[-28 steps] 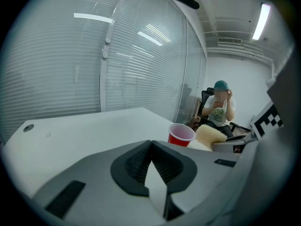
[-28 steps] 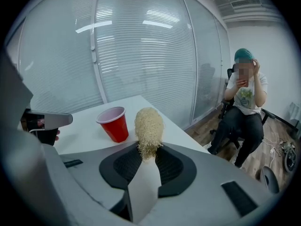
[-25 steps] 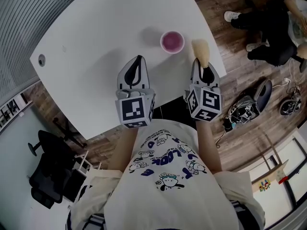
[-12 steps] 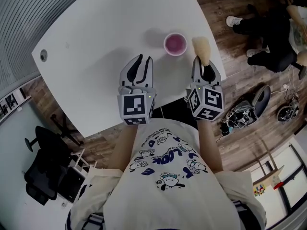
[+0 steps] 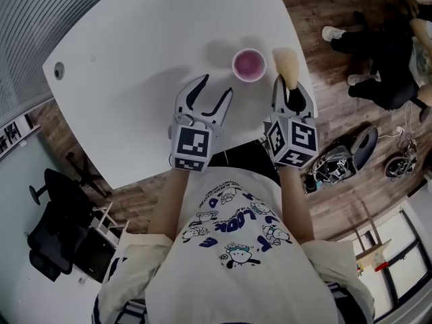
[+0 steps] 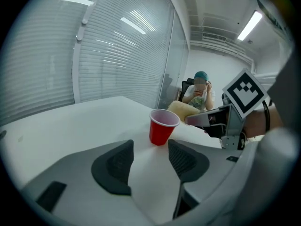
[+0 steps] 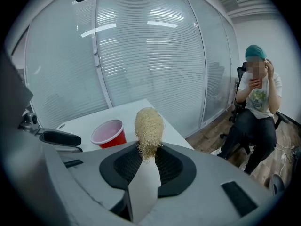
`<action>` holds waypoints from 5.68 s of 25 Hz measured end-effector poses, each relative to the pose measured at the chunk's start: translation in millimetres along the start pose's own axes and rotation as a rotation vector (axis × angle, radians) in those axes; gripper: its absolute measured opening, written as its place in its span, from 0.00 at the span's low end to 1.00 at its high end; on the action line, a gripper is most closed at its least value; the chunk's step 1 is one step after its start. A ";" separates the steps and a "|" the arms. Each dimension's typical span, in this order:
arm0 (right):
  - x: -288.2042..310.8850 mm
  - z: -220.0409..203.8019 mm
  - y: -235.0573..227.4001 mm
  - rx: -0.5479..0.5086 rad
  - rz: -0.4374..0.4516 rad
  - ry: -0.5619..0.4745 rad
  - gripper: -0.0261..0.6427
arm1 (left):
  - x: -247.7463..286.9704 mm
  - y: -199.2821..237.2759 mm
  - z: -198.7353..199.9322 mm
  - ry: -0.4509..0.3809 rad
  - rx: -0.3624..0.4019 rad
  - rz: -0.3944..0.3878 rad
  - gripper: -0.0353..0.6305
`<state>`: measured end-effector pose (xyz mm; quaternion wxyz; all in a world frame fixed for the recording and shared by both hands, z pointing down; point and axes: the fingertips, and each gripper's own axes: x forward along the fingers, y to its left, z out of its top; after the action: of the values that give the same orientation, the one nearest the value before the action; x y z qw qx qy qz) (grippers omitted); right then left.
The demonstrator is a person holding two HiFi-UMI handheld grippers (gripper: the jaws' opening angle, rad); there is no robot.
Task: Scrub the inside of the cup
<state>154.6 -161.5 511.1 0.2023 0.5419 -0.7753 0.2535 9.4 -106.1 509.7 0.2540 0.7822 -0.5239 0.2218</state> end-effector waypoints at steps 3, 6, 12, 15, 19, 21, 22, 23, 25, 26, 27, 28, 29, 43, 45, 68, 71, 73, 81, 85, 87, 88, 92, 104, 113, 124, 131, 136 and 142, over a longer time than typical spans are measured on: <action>2.9 3.1 3.3 -0.006 0.012 0.000 0.16 | 4.0 0.9 0.4 0.012 0.024 -0.003 0.48; 4.9 4.4 7.3 -0.013 0.023 0.002 0.16 | 8.2 2.7 3.9 0.009 0.034 -0.010 0.49; 8.0 5.6 13.5 -0.017 0.039 0.009 0.16 | 14.3 -1.4 6.3 0.026 0.081 -0.050 0.50; 12.4 7.3 8.5 -0.018 0.051 0.014 0.16 | 23.0 -9.3 7.6 0.032 0.082 -0.063 0.50; 16.9 8.5 14.0 -0.031 0.063 0.017 0.16 | 27.7 -12.0 10.4 0.029 0.095 -0.085 0.54; 18.1 8.5 21.1 -0.035 0.068 0.019 0.16 | 26.3 -11.0 11.7 0.025 0.105 -0.097 0.54; 18.7 8.5 24.3 -0.034 0.071 0.021 0.16 | 25.7 -10.3 12.0 0.025 0.106 -0.101 0.54; 19.5 8.4 26.8 -0.033 0.074 0.023 0.16 | 25.3 -9.8 12.2 0.026 0.105 -0.103 0.54; 22.2 8.0 28.1 -0.032 0.079 0.028 0.16 | 27.7 -11.1 12.9 0.026 0.101 -0.109 0.54; 24.4 7.7 26.8 -0.031 0.082 0.031 0.16 | 30.9 -13.0 13.3 0.025 0.100 -0.114 0.54; 27.1 7.4 24.6 -0.030 0.085 0.034 0.16 | 35.2 -15.3 13.4 0.028 0.101 -0.120 0.54; 30.1 7.1 21.7 -0.029 0.089 0.037 0.16 | 40.5 -17.9 13.3 0.033 0.104 -0.127 0.54; 33.1 6.6 18.5 -0.029 0.093 0.041 0.16 | 45.9 -20.7 13.1 0.039 0.109 -0.133 0.54; 46.6 2.3 24.2 -0.034 0.133 0.075 0.16 | 64.6 -27.0 9.2 0.099 0.134 -0.138 0.54; 47.4 1.5 26.1 -0.035 0.137 0.080 0.16 | 66.0 -27.8 9.2 0.102 0.139 -0.143 0.54; 45.3 -2.0 34.2 -0.042 0.175 0.096 0.16 | 71.9 -28.9 17.0 0.072 0.110 -0.128 0.51; 42.2 -1.4 35.7 -0.046 0.179 0.090 0.16 | 68.9 -28.8 20.9 0.053 0.111 -0.129 0.51; 40.1 -1.1 35.4 -0.048 0.179 0.085 0.16 | 67.5 -29.4 22.7 0.046 0.115 -0.128 0.51; 16.8 20.2 47.2 -0.055 0.177 0.027 0.16 | 41.8 -20.1 27.3 0.029 0.111 -0.096 0.51; 1.4 33.4 57.0 -0.081 0.194 -0.006 0.16 | 28.5 -12.4 28.1 0.023 0.114 -0.083 0.51; -5.8 37.2 60.2 -0.091 0.206 -0.017 0.16 | 23.4 -8.9 28.0 0.021 0.121 -0.072 0.51; -9.2 39.3 61.8 -0.098 0.212 -0.023 0.16 | 21.1 -7.4 28.0 0.021 0.126 -0.067 0.51; -23.0 49.0 73.2 -0.136 0.249 -0.050 0.16 | 8.9 -3.0 28.7 0.018 0.141 -0.050 0.51; -48.2 67.1 103.1 -0.214 0.385 -0.080 0.15 | -5.8 5.9 43.7 -0.009 0.183 -0.018 0.51; -72.0 68.4 127.4 -0.304 0.495 -0.079 0.15 | -21.7 10.1 49.4 -0.011 0.228 0.021 0.51; -87.2 60.1 135.3 -0.371 0.555 -0.047 0.15 | -43.0 1.8 55.5 -0.022 0.319 0.054 0.51; -88.8 54.4 131.4 -0.422 0.599 -0.018 0.15 | -50.9 -3.1 52.0 -0.010 0.382 0.058 0.50; -89.4 54.1 130.4 -0.457 0.649 0.008 0.15 | -51.8 -7.1 49.8 -0.003 0.443 0.062 0.50; -87.7 53.6 128.2 -0.504 0.695 0.094 0.15 | -54.2 -8.4 55.8 0.007 0.569 0.114 0.50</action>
<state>60.6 -93.2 394.9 0.2661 0.1702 -0.9394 0.1334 2.6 -100.2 432.0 0.0132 0.7905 -0.4828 0.3766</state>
